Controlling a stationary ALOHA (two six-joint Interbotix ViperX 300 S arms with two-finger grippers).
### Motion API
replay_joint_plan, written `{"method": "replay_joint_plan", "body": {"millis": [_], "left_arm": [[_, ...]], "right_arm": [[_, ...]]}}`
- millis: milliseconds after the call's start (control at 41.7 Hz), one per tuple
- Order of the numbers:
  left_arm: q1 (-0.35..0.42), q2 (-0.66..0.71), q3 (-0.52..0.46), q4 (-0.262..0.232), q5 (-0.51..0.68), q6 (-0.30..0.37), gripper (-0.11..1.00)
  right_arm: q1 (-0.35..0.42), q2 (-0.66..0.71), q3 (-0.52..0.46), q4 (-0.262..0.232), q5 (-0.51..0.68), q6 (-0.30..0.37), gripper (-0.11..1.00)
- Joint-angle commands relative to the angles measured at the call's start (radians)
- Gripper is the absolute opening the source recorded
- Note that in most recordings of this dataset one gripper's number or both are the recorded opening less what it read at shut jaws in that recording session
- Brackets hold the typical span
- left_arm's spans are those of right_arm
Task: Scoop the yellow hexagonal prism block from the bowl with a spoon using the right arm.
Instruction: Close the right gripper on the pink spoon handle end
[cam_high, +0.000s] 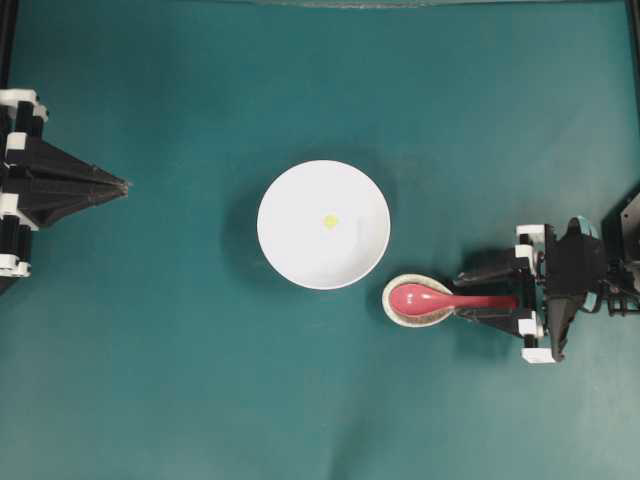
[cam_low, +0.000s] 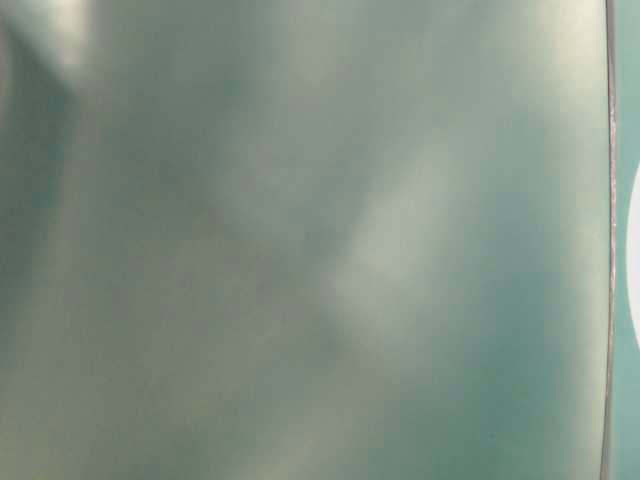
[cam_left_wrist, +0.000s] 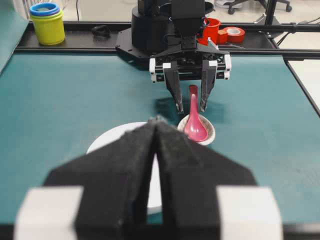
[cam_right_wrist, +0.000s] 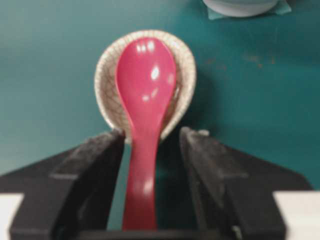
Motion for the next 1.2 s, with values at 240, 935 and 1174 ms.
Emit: {"method": "replay_joint_plan", "body": {"millis": [240,935,1174], "left_arm": [[0.000,0.006,-0.025,0.002,0.002,-0.002,0.00],[0.000,0.009,-0.025,0.003,0.002,-0.002,0.00],[0.000,0.009,-0.025,0.003,0.005,-0.002,0.00]], "right_arm": [[0.015,-0.003,0.000,0.002,-0.008,0.014,0.55],[0.026,-0.003,0.002,0.003,-0.029,0.006,0.45],[0.026,-0.003,0.000,0.003,-0.029,0.006,0.45]]}}
